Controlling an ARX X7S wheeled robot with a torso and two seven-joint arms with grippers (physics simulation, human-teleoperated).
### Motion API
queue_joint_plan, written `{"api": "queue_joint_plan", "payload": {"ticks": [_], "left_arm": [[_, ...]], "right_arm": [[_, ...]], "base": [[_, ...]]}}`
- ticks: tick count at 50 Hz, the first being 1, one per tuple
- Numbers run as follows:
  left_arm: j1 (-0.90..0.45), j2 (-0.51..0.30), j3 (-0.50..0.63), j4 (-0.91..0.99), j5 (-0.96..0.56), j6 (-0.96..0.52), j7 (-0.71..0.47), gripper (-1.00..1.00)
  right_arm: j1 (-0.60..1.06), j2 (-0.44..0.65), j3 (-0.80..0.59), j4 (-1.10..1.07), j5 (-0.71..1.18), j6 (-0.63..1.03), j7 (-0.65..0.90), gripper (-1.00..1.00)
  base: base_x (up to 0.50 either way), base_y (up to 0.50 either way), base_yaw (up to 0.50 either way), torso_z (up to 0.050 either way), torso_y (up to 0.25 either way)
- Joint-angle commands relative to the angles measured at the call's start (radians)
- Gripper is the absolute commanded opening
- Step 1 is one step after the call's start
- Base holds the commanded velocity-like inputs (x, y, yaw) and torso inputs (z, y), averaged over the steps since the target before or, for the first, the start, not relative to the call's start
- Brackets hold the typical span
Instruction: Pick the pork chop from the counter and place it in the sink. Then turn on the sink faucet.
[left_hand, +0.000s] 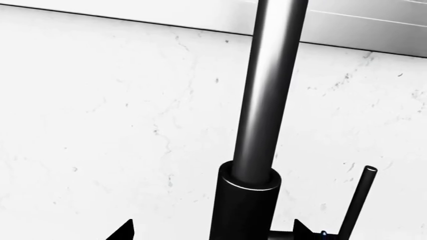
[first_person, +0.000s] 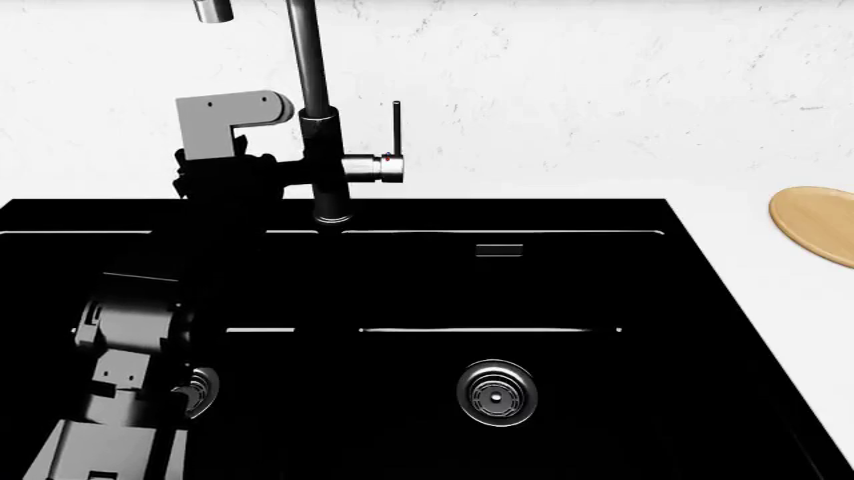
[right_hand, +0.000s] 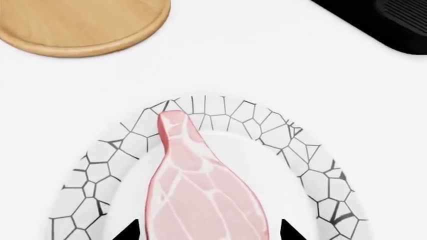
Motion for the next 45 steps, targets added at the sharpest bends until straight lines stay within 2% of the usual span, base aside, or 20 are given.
{"api": "queue_joint_plan", "payload": {"ticks": [1,10,39,40,45], "left_arm": [[-0.001,-0.003,0.002,-0.003,-0.003,0.003,-0.002,1.0],[-0.001,-0.005,0.004,-0.013,-0.003,0.012,-0.001,1.0],[0.0,-0.006,0.015,-0.02,-0.007,0.023,-0.004,1.0],[-0.001,-0.007,0.015,-0.019,-0.008,0.021,-0.005,1.0],[-0.001,-0.008,0.015,-0.018,-0.011,0.02,-0.006,1.0]], "right_arm": [[-0.002,-0.008,-0.028,-0.001,-0.014,-0.004,-0.024,1.0],[0.035,-0.011,-0.082,0.007,-0.03,-0.005,-0.052,1.0],[-0.057,-0.033,-0.004,0.028,-0.029,-0.024,-0.053,1.0],[-0.055,-0.031,-0.006,0.026,-0.03,-0.024,-0.053,-1.0],[-0.041,-0.024,-0.011,0.021,-0.033,-0.025,-0.048,-1.0]], "base": [[0.0,0.0,0.0,0.0,0.0],[0.0,0.0,0.0,0.0,0.0],[0.0,0.0,0.0,0.0,0.0],[0.0,0.0,0.0,0.0,0.0],[0.0,0.0,0.0,0.0,0.0]]}}
